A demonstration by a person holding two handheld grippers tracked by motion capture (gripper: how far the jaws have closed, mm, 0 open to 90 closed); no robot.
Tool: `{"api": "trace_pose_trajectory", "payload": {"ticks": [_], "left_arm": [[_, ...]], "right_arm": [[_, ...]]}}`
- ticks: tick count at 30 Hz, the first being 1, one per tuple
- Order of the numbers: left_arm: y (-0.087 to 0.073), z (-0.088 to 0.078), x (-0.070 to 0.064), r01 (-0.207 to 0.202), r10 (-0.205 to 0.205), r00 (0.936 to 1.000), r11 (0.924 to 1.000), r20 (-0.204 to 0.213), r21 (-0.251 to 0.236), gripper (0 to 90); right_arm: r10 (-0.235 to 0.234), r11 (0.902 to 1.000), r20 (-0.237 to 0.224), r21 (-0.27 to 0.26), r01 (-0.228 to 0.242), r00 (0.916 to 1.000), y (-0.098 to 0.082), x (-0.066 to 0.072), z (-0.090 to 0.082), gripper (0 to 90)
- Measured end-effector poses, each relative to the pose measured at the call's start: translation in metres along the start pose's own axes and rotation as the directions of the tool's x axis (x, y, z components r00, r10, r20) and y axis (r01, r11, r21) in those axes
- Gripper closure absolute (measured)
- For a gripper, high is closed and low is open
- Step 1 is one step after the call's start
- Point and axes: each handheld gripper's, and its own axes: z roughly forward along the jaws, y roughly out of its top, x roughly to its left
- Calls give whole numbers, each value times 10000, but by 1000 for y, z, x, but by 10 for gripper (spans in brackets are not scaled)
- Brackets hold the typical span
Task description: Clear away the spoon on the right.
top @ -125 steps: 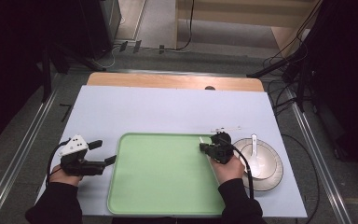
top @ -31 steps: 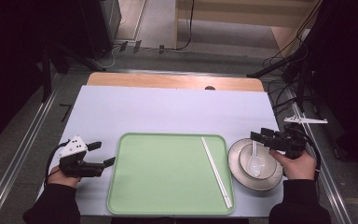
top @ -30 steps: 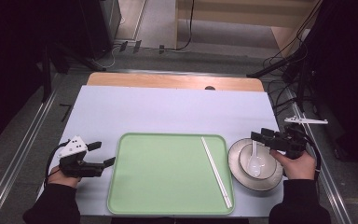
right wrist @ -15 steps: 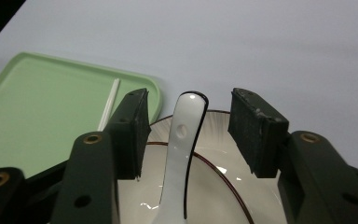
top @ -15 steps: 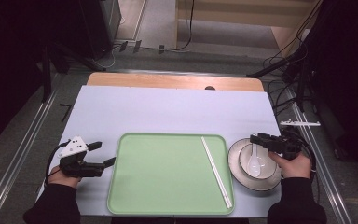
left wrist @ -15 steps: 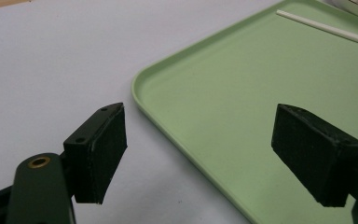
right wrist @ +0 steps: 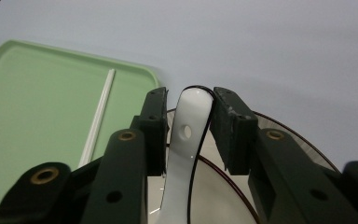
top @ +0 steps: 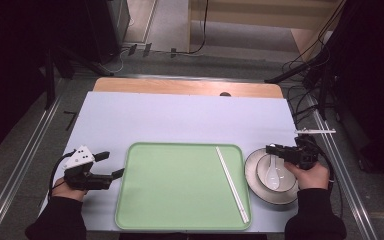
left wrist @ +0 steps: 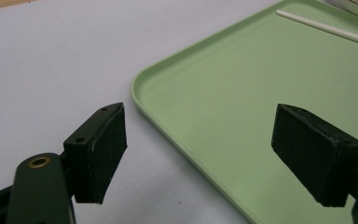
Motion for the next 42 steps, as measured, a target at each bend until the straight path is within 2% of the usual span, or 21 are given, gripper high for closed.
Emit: {"api": "trace_pose_trajectory", "payload": {"ticks": [8,12,17,23,34,42], "left_arm": [[0,0,0,-8,8,10000,10000,12,2,181],[0,0,0,-10,10,10000,10000,9,-2,181],[0,0,0,-10,10,10000,10000,9,-3,181],[0,-1,0,-10,10,10000,10000,21,-10,180],[0,-1,0,-13,13,10000,10000,-12,1,181],[0,-1,0,-8,8,10000,10000,-29,-45,181]], "right_arm": [[202,9998,-76,50,-201,9998,1,1,-1,743],[149,9999,-124,12,-149,9998,1,3,-3,772],[115,9999,-126,-29,-115,9999,2,5,-6,845],[259,9996,-196,67,-258,9995,3,6,-11,854],[590,9982,-510,-93,-595,9970,5,6,-23,860],[658,9973,-718,-265,-678,9952,7,8,-31,860]]}}
